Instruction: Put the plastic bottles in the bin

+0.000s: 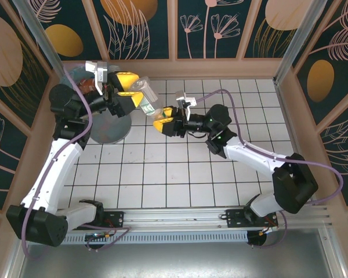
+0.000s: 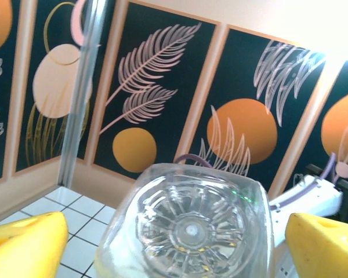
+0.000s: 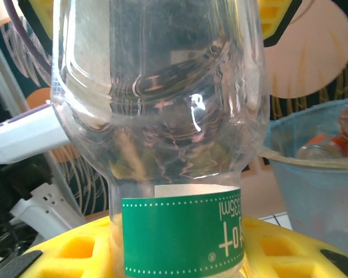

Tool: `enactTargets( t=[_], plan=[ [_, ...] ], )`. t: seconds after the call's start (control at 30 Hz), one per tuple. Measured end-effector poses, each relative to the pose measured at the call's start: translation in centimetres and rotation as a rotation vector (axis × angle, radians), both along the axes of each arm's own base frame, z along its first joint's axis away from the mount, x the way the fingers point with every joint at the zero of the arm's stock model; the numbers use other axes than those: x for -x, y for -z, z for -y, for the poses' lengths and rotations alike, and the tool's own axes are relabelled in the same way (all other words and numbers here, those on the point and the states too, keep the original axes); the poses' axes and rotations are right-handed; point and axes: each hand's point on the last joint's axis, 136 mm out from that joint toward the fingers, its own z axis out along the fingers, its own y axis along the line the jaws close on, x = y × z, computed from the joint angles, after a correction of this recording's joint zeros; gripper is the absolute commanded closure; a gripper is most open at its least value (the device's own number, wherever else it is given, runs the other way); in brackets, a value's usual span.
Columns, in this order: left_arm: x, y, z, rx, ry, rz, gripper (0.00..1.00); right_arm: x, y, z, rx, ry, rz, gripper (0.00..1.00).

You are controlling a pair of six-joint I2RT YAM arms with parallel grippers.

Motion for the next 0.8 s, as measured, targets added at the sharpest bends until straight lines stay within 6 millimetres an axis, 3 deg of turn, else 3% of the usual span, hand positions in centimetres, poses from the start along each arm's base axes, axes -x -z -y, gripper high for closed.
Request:
enactTargets(
  t=[0.27, 0.47, 0.57, 0.63, 0.67, 0.7, 0.73, 0.8],
  plan=[
    [3.7, -1.3, 0.9, -0.007, 0.070, 0.127, 0.25, 1.6, -1.6, -0.6, -0.039, -0.161, 0.027, 0.98],
    [4.2, -1.7, 0.8, -0.003, 0.050, 0.165, 0.47, 2.4, -2.1, -0.6, -0.052, -0.210, 0.056, 0.92],
    [4.2, -1.8, 0.8, 0.000, 0.040, 0.158, 0.60, 2.5, -2.2, -0.6, -0.054, -0.211, 0.059, 0.82],
    [4.2, -1.9, 0.8, 0.004, 0.034, 0.158, 0.61, 2.4, -2.2, -0.6, -0.053, -0.210, 0.059, 0.64],
    [4.2, -1.9, 0.7, 0.005, 0.031, 0.157, 0.62, 2.4, -2.2, -0.6, -0.053, -0.209, 0.058, 0.47],
    [4.2, -2.0, 0.7, 0.007, 0.028, 0.156, 0.62, 2.3, -2.1, -0.7, -0.053, -0.205, 0.053, 0.20],
    [4.1, -2.0, 0.7, 0.008, 0.024, 0.156, 0.62, 2.1, -2.2, -0.7, -0.055, -0.190, 0.048, 0.01],
    [4.1, -2.5, 0.5, 0.024, -0.002, 0.161, 0.62, 0.7, -1.8, -1.1, -0.043, -0.122, 0.010, 0.01]
  ],
)
